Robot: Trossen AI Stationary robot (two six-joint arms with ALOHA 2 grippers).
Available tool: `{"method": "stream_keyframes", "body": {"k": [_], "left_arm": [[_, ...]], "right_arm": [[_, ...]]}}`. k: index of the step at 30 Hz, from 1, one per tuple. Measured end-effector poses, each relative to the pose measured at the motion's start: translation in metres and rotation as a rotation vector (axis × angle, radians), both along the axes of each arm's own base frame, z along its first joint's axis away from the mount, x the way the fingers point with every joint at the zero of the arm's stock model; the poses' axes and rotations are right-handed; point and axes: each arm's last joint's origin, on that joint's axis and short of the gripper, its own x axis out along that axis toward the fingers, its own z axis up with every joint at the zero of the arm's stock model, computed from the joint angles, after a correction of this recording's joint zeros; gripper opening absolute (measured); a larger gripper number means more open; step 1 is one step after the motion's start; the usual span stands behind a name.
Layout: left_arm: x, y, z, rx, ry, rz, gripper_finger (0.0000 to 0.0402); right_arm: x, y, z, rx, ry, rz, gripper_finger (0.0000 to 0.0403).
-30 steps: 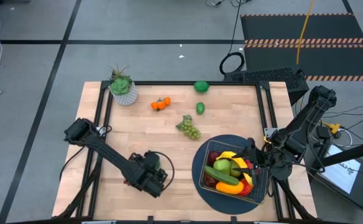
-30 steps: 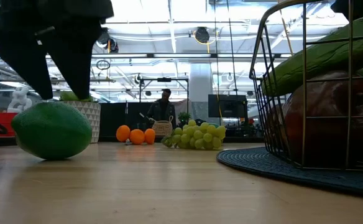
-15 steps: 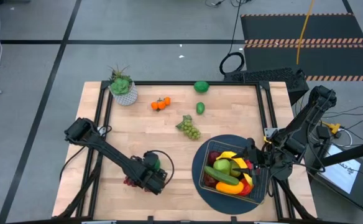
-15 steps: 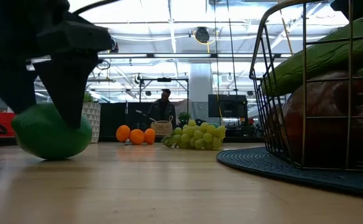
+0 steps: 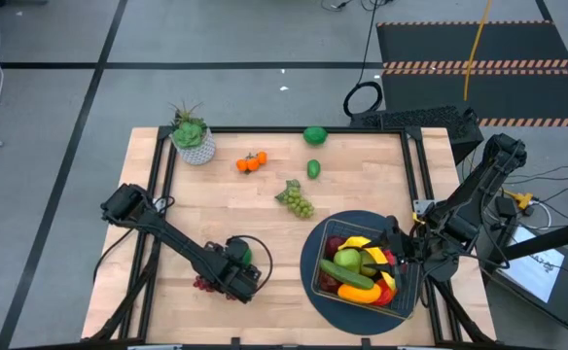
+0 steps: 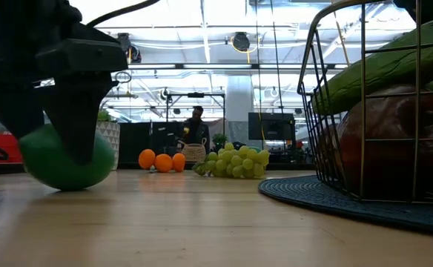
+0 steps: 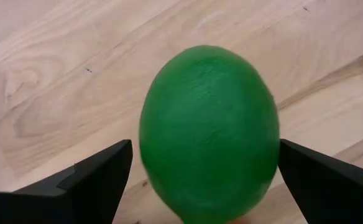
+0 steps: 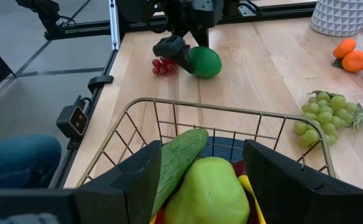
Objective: Build produce basket
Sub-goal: Put the bottom lime into the gold wire basket
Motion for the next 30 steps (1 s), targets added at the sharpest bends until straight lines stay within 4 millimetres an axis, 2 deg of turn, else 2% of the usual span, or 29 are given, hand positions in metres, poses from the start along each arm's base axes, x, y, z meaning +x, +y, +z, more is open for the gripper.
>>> {"method": "stream_keyframes", "body": {"k": [5,13,18,23,30], "left_arm": [[0.0,0.0,0.0,0.009,0.001,-0.021,0.038],[0.001,0.0,0.0,0.009,0.0,-0.045,0.0295],[0.002,0.001,0.005,0.009,0.004,-0.086,0.0289],[0.009,0.001,0.028,0.023,-0.038,-0.178,0.0299],[0.017,0.002,0.089,0.131,-0.245,-0.318,0.03]], "right_arm": [[0.0,0.0,0.0,0.0,0.0,0.0,0.0219],[0.0,0.0,0.0,-0.001,0.0,0.0,0.0219],[0.0,0.0,0.0,-0.001,0.0,0.0,0.0219],[0.0,0.0,0.0,-0.004,0.0,0.001,0.0219],[0.0,0.0,0.0,-0.005,0.0,0.001,0.0219]]}}
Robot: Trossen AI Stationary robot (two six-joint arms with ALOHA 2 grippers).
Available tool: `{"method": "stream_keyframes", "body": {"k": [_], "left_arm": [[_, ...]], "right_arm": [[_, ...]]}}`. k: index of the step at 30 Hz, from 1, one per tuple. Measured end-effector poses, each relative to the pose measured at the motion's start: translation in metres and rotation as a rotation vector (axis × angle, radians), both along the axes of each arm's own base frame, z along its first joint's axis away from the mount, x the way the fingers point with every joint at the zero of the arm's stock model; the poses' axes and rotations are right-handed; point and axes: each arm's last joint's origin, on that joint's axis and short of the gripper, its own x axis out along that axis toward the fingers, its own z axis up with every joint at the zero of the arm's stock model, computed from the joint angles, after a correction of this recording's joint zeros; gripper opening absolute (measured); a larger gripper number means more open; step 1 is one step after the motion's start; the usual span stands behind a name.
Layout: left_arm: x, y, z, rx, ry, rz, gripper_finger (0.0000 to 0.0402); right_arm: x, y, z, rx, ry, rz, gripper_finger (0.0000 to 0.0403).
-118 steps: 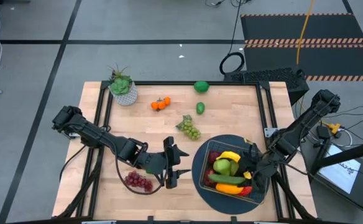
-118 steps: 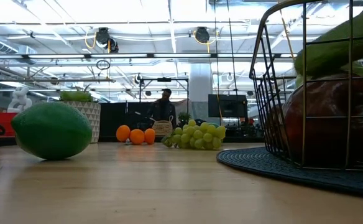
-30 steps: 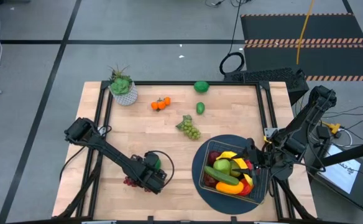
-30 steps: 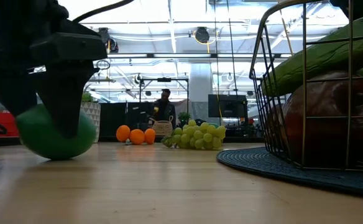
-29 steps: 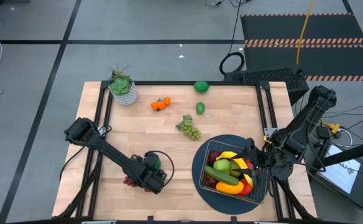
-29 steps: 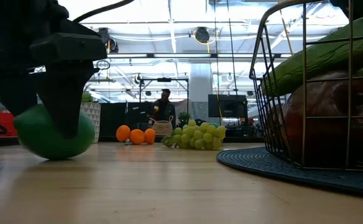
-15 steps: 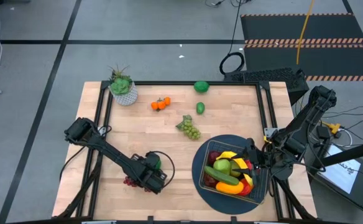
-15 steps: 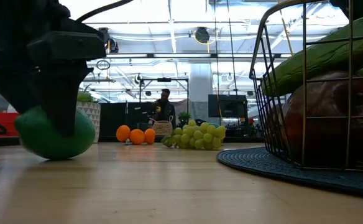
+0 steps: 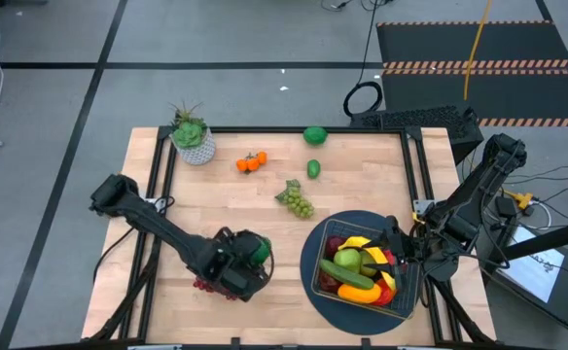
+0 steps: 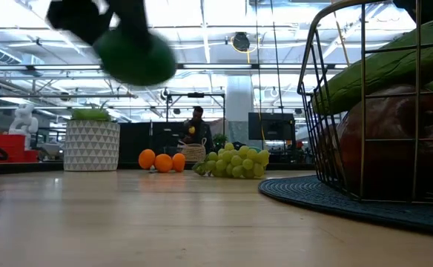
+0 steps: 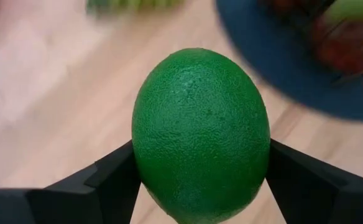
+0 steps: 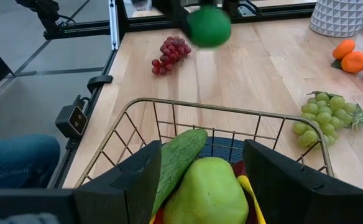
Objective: Build produce basket
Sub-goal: Put the bottom lime into the gold wire basket
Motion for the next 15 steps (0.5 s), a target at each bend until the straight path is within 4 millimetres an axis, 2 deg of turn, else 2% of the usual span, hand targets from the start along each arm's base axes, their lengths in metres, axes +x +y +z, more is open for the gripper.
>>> {"method": "stream_keyframes", "body": {"k": [8,15], "left_arm": [[0.007,0.002,0.063,0.191,-0.246,-0.207,0.0301],[0.016,0.005,0.093,0.326,-0.411,-0.343,0.0301]], "right_arm": [[0.0,0.0,0.0,0.002,0.0,-0.001,0.0219],[0.0,0.001,0.001,0.015,-0.008,0.0,0.0219]]}}
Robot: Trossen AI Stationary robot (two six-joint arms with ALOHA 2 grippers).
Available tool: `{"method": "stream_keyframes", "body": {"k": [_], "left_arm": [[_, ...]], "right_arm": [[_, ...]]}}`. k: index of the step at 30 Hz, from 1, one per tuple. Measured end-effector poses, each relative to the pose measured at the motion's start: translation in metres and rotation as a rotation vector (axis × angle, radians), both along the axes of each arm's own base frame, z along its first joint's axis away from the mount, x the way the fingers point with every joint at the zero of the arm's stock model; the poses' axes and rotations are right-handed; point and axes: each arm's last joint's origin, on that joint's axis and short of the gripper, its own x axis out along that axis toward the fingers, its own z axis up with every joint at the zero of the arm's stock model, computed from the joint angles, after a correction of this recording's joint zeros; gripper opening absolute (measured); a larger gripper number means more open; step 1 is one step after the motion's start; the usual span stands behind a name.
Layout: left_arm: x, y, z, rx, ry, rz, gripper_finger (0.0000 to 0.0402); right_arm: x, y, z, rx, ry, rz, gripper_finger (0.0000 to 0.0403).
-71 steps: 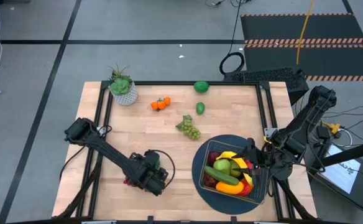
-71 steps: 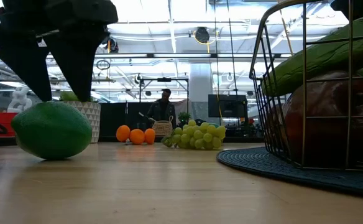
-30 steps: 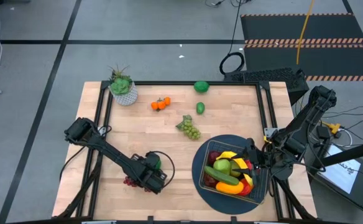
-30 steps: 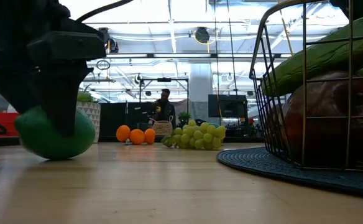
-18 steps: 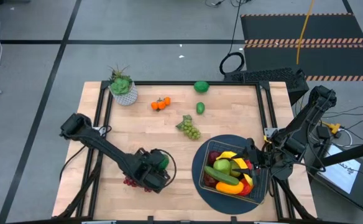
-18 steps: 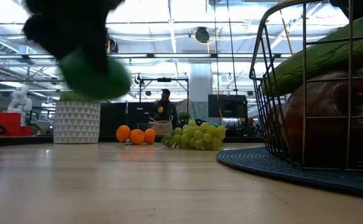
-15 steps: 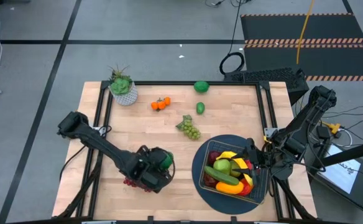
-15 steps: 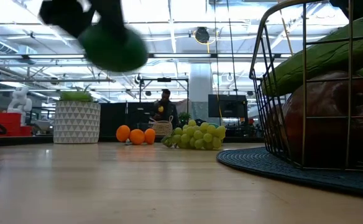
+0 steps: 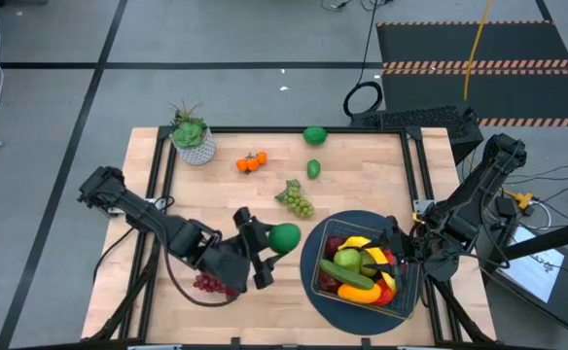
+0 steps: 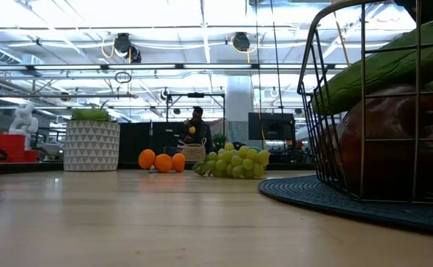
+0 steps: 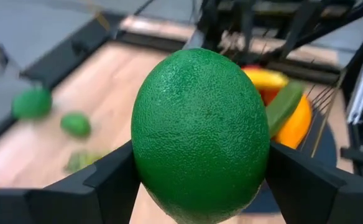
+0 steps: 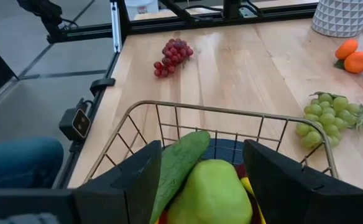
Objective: Build produce basket
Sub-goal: Put the bottom lime into the gold wire basket
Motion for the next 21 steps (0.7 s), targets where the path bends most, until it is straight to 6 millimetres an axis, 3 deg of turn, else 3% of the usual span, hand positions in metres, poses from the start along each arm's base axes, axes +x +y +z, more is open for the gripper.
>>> {"method": "stream_keyframes", "body": {"k": [8,21], "left_arm": [[0.009,0.001,0.014,0.262,-0.037,-0.155,0.0301],[0.015,0.006,0.019,0.889,0.13,-0.422,0.0301]], "right_arm": [[0.0,0.0,0.0,0.001,0.0,0.001,0.0219],[0.0,0.0,0.0,-0.044,-0.004,0.023,0.0219]]}}
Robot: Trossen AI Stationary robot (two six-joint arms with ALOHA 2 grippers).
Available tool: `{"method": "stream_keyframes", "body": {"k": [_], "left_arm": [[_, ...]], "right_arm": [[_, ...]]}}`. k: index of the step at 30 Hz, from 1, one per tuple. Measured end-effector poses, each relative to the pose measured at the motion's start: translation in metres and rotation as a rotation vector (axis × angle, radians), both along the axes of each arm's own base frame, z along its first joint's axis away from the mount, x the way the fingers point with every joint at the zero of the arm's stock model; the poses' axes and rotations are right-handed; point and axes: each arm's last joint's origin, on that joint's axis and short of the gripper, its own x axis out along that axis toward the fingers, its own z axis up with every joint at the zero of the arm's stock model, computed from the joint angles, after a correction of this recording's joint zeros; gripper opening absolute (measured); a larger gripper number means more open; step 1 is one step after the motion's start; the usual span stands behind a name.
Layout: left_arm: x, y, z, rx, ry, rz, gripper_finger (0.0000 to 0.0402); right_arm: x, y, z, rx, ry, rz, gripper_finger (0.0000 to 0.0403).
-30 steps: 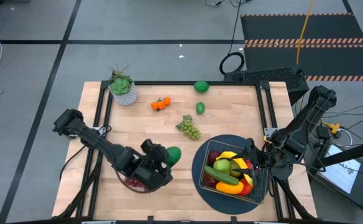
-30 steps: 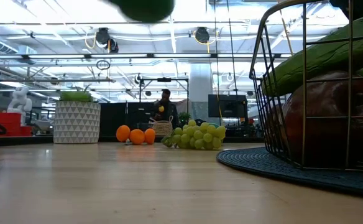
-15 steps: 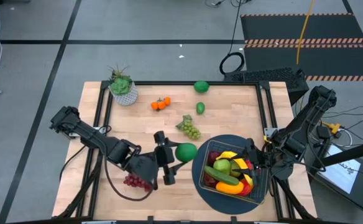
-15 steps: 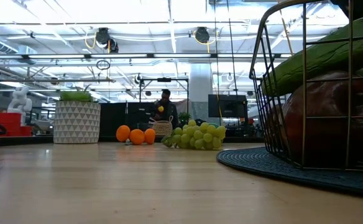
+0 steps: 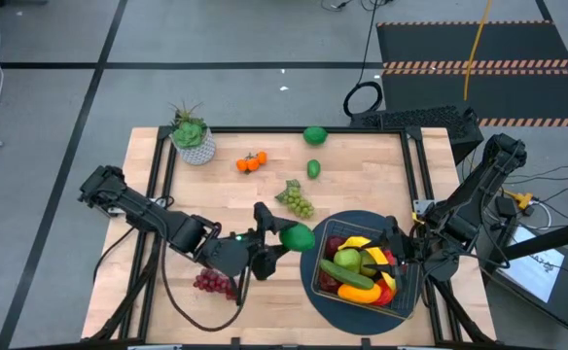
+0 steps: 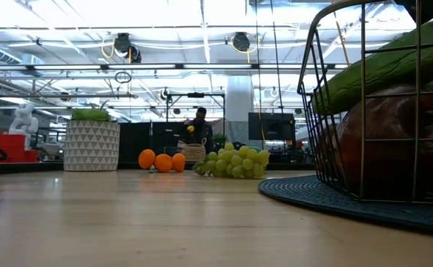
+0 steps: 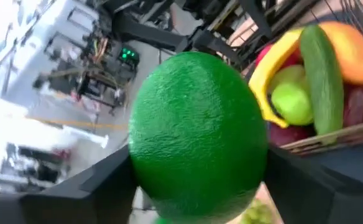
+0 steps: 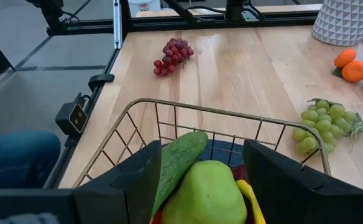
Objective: Build produce basket
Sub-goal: Put the bottom lime into the gold wire basket
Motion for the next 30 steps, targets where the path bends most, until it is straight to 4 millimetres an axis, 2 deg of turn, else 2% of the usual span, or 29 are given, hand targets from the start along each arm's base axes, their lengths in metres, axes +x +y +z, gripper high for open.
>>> {"method": "stream_keyframes", "body": {"k": [8,15,20,30], "left_arm": [[0.004,0.008,0.001,0.247,0.071,-0.064,0.0301],[0.006,0.013,0.001,0.239,0.071,-0.045,0.0301],[0.007,0.016,0.0,0.098,0.028,0.01,0.0301],[0.008,0.016,0.0,-0.433,-0.131,0.17,0.0301]], "right_arm": [[0.004,-0.003,0.001,-0.086,-0.013,0.017,0.0219],[0.008,-0.005,0.004,-0.169,-0.043,0.054,0.0219],[0.013,-0.006,0.007,-0.238,-0.077,0.071,0.0219],[0.022,-0.016,0.008,-0.286,-0.079,0.026,0.0219]]}}
